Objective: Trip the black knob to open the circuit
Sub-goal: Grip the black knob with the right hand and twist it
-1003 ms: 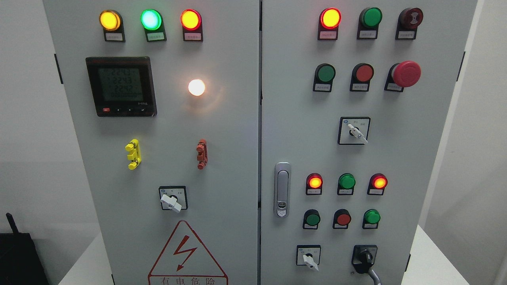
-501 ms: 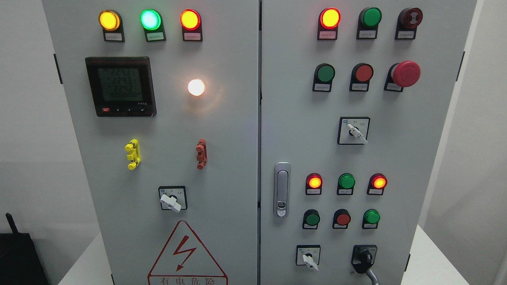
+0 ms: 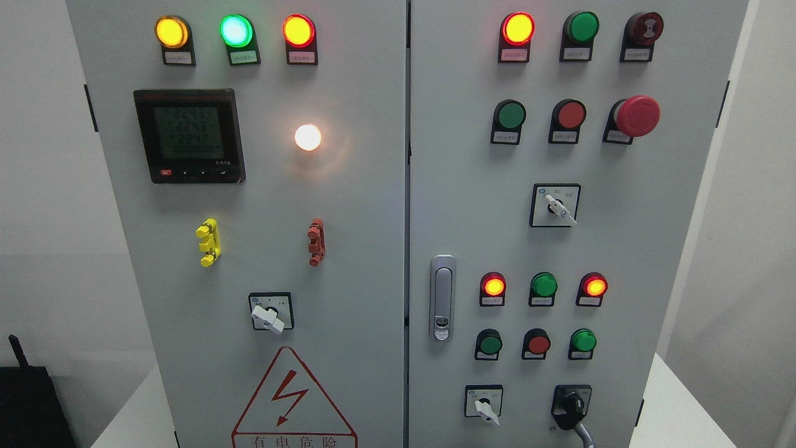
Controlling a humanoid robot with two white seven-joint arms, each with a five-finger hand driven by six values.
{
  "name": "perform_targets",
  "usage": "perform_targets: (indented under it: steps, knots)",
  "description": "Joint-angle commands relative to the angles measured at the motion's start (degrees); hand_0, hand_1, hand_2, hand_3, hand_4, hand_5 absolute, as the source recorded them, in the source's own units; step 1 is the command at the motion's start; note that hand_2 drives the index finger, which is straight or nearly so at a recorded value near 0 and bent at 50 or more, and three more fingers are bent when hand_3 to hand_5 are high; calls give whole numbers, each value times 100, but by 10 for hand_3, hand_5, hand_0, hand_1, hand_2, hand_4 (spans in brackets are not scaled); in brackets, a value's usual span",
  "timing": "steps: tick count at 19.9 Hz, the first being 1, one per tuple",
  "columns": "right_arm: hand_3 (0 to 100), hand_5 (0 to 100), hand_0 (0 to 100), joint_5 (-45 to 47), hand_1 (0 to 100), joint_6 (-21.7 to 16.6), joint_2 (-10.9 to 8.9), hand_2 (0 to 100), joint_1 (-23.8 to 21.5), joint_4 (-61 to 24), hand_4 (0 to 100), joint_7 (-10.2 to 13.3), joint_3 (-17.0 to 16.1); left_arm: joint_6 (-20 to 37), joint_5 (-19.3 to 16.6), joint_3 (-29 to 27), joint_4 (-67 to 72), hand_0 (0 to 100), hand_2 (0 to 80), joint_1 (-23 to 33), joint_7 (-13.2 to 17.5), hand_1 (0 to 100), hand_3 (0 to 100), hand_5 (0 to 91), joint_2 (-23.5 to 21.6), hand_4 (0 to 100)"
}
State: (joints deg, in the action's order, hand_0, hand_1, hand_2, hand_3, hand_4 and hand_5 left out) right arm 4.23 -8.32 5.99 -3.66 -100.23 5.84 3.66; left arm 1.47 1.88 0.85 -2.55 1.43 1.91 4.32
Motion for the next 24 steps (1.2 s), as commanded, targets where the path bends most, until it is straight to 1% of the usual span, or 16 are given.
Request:
perform_targets:
  steps: [1, 11, 24]
  knots:
    - [1000, 985, 0, -1, 0, -65, 42, 0, 119, -173, 1000, -109, 179, 20, 14, -14, 1, 120, 0, -12, 2, 389, 0, 0, -1, 0]
    - [1000, 985, 0, 43, 0, -65, 121, 0, 128, -173, 1000, -109, 276, 20, 14, -14, 1, 120, 0, -12, 2, 389, 0, 0, -1, 0]
    - [1000, 985, 0, 52, 0, -65, 122, 0, 172, -199, 1000, -109, 302, 11, 14, -14, 1, 120, 0, -12, 2, 389, 0, 0, -1, 0]
